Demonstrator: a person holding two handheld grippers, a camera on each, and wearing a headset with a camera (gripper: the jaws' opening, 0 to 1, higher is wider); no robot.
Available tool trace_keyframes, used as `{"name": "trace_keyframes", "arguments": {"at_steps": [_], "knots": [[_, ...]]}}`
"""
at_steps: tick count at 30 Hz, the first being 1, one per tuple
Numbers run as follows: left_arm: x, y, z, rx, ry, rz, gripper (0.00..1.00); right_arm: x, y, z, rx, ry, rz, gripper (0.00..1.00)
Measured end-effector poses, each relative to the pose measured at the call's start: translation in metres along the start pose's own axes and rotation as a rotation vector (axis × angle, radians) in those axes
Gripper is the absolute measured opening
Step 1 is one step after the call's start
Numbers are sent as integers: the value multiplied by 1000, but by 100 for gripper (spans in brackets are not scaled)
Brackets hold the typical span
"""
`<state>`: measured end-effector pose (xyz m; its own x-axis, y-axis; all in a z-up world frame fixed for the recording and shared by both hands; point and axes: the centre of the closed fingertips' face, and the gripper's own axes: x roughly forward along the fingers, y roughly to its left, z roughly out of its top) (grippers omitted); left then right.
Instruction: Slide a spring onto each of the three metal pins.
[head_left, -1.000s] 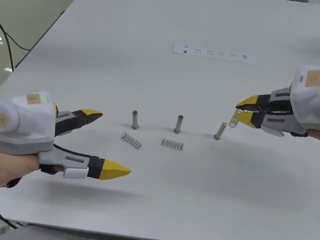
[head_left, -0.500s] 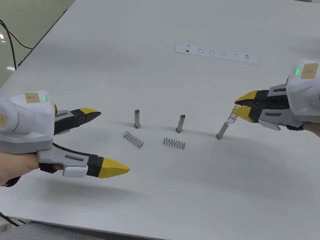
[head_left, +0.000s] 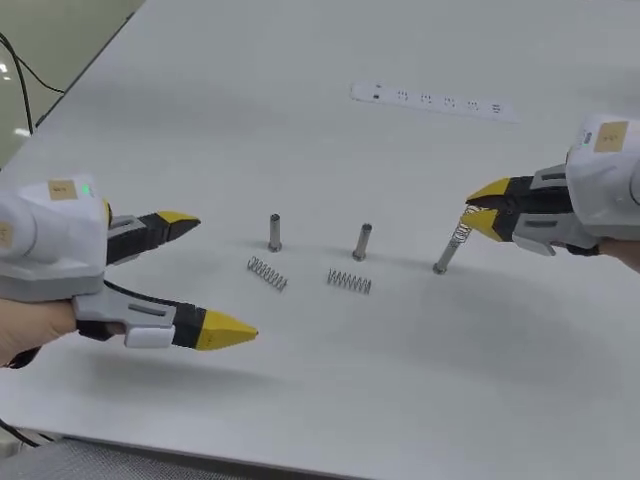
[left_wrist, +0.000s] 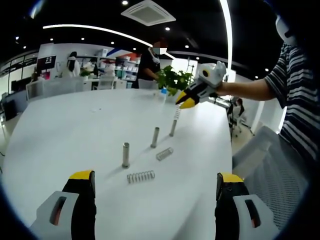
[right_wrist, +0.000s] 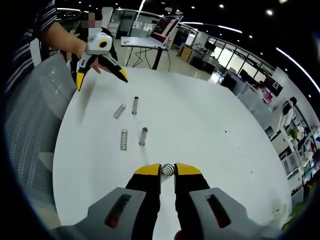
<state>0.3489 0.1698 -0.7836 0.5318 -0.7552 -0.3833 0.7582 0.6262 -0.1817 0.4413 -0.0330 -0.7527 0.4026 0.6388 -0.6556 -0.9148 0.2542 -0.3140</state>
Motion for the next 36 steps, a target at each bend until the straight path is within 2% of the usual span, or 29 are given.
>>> {"name": "trace_keyframes", "arguments": {"at_steps": [17, 36], "knots": [[-2, 2, -1, -4, -1, 10, 98, 9, 2, -7, 7, 13, 8, 7], [-7, 2, -3, -13, 0, 19, 98, 33, 14, -34, 49, 78, 29, 7]]}}
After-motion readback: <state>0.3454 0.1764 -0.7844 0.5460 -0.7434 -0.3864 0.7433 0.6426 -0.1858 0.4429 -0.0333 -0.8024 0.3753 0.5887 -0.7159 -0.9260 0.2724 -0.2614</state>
